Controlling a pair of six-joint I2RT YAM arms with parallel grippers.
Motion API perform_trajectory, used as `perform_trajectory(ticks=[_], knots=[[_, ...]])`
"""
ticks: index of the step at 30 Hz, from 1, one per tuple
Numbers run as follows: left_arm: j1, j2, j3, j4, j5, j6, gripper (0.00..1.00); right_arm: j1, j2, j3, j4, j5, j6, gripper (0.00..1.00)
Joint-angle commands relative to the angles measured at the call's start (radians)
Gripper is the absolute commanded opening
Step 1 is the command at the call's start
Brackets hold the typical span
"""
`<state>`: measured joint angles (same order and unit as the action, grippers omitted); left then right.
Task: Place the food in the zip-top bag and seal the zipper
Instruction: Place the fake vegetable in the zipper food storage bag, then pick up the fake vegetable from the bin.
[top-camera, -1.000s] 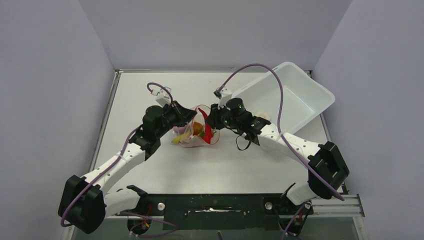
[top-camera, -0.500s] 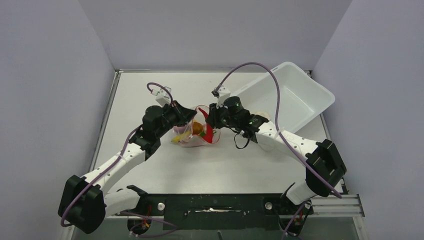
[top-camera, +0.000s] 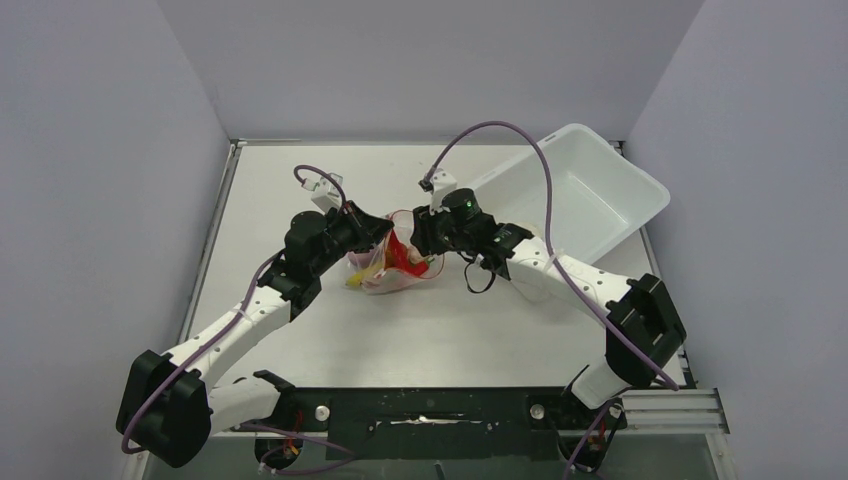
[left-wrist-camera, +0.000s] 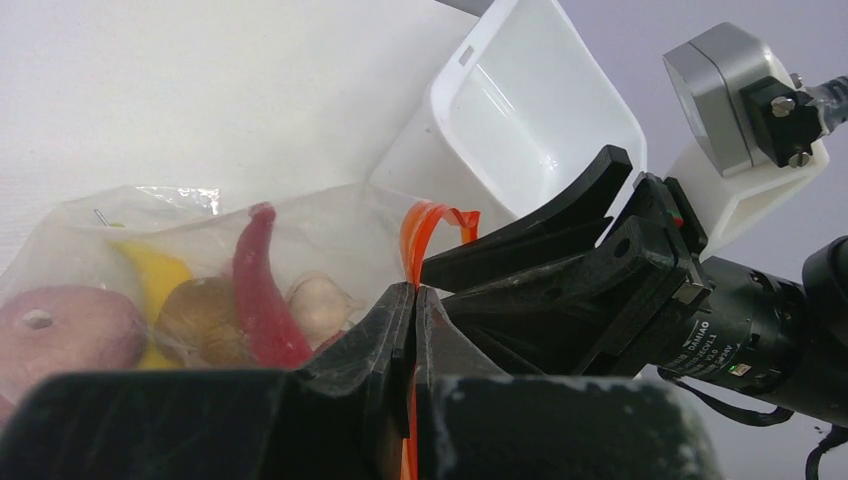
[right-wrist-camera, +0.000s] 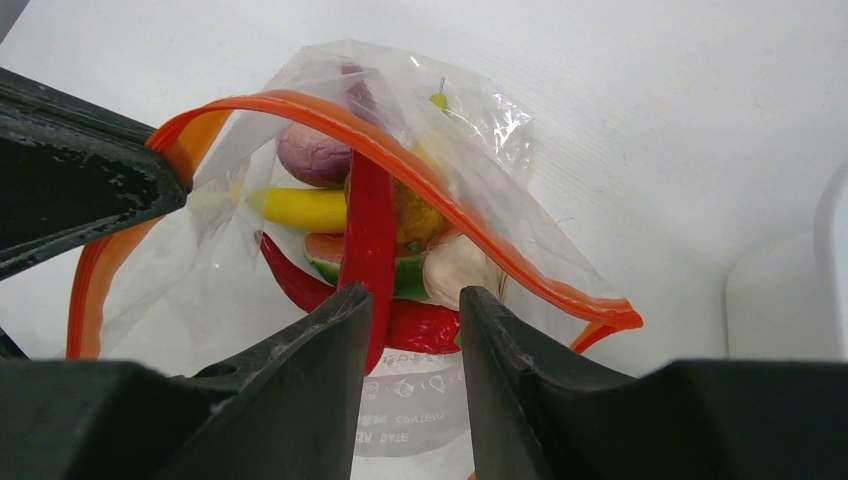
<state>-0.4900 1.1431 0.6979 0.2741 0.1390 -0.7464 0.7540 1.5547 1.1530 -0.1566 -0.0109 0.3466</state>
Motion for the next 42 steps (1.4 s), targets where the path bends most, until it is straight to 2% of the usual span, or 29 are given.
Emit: perform_trajectory(ticks=[1,9,15,22,33,42], knots=[[0.001,-0.014,0.021,0.076,0.009,0.023,0.00,-0.010,-0.074,0.074,0.002,0.029,-0.034,0.39],[0.001,-0.002,0.032,0.056,0.025,0.064,0.00,-0.052,-0.117,0.161,-0.106,0.089,-0.039,0.41],[0.001,0.001,0.045,0.033,0.026,0.097,0.00,-0.180,-0.154,0.188,-0.197,0.110,-0.011,0.44],[0.004,0.026,0.082,0.017,0.025,0.122,0.00,-0.342,-0.100,0.328,-0.420,0.159,-0.036,0.49],[0.005,0.061,0.128,-0.019,0.051,0.152,0.00,-0.492,-0.007,0.299,-0.495,0.161,-0.093,0.54],[0.006,0.076,0.155,-0.055,0.051,0.158,0.00,-0.538,0.100,0.228,-0.412,0.097,-0.088,0.56]])
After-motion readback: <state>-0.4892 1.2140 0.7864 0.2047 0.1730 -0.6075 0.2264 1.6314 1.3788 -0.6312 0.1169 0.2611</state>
